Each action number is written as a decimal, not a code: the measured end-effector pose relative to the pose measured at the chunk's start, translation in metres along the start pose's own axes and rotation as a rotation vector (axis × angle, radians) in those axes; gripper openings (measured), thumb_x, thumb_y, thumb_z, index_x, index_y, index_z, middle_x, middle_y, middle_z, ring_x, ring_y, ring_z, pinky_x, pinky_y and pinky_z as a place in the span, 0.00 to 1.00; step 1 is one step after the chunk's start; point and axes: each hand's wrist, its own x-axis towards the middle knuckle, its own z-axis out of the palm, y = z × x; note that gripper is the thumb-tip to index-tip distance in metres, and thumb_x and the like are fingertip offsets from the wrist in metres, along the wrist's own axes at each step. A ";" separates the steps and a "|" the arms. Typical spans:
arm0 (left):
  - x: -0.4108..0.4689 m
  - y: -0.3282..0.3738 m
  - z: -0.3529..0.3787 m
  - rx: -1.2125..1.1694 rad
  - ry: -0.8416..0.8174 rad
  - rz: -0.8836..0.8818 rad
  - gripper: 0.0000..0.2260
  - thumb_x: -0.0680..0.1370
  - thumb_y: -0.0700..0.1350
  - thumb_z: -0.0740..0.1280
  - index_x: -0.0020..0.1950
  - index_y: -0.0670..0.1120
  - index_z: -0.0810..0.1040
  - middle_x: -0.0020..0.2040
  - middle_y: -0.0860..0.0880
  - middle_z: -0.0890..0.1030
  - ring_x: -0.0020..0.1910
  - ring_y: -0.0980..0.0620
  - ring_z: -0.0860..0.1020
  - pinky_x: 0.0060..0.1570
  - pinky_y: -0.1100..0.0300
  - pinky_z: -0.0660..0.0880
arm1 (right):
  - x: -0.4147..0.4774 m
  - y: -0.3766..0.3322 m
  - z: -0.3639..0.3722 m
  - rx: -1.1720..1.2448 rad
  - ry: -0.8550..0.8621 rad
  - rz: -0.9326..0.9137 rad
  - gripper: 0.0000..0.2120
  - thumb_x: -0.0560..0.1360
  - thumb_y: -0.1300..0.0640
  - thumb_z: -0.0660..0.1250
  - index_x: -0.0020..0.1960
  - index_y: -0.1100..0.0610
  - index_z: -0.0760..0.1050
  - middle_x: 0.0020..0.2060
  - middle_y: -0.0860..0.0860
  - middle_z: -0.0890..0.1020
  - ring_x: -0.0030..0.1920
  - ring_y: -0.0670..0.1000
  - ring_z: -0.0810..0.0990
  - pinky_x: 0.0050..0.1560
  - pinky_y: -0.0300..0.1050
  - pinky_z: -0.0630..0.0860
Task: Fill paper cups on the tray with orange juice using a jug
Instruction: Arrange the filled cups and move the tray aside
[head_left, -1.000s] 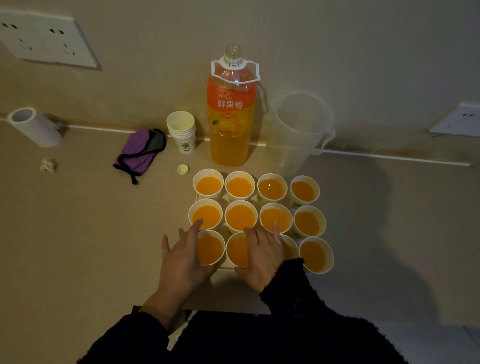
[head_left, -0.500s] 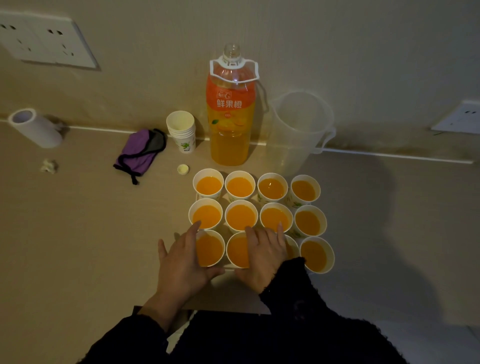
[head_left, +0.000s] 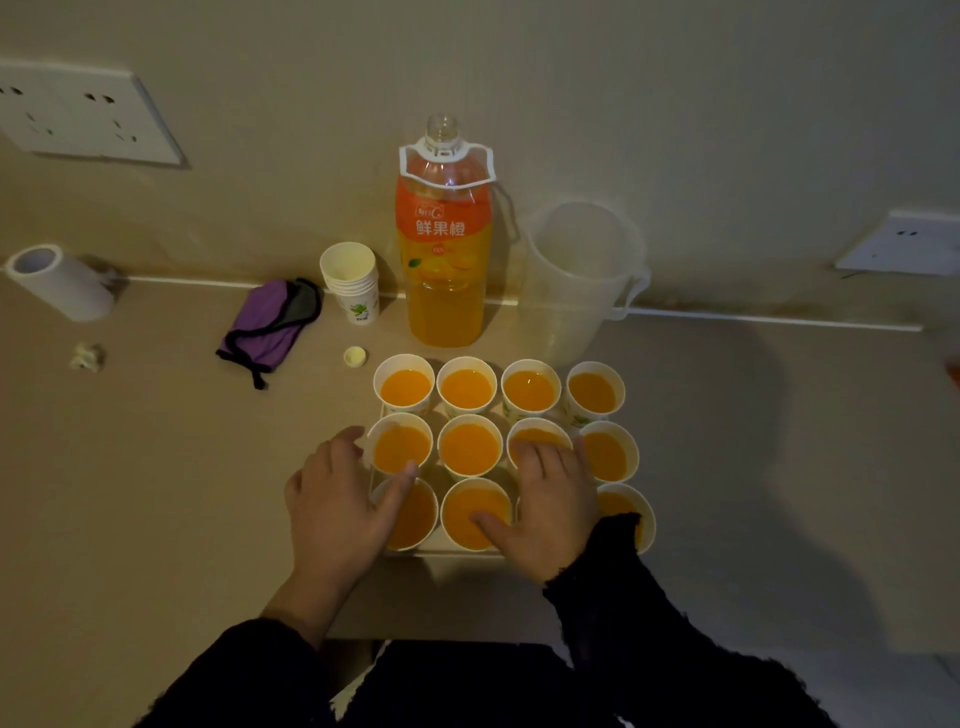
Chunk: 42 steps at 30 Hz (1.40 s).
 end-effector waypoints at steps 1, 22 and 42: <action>0.004 0.004 -0.002 -0.005 0.012 0.007 0.39 0.69 0.72 0.49 0.67 0.45 0.69 0.56 0.46 0.77 0.56 0.46 0.76 0.58 0.45 0.67 | 0.003 0.005 -0.003 0.017 0.009 0.012 0.36 0.58 0.31 0.66 0.55 0.57 0.76 0.48 0.53 0.83 0.51 0.58 0.82 0.58 0.65 0.72; 0.042 0.080 -0.012 -0.026 0.059 0.116 0.36 0.70 0.71 0.47 0.65 0.47 0.70 0.57 0.47 0.77 0.57 0.47 0.75 0.57 0.45 0.66 | 0.051 0.117 -0.062 0.645 -0.264 0.516 0.19 0.77 0.48 0.64 0.64 0.57 0.72 0.59 0.54 0.78 0.55 0.50 0.75 0.53 0.42 0.68; 0.062 0.089 -0.008 -0.157 -0.161 0.121 0.27 0.76 0.64 0.53 0.69 0.50 0.67 0.68 0.47 0.71 0.55 0.51 0.72 0.53 0.54 0.66 | 0.073 0.147 -0.024 0.612 -0.530 0.604 0.20 0.82 0.46 0.52 0.56 0.61 0.74 0.50 0.57 0.76 0.50 0.53 0.74 0.55 0.47 0.69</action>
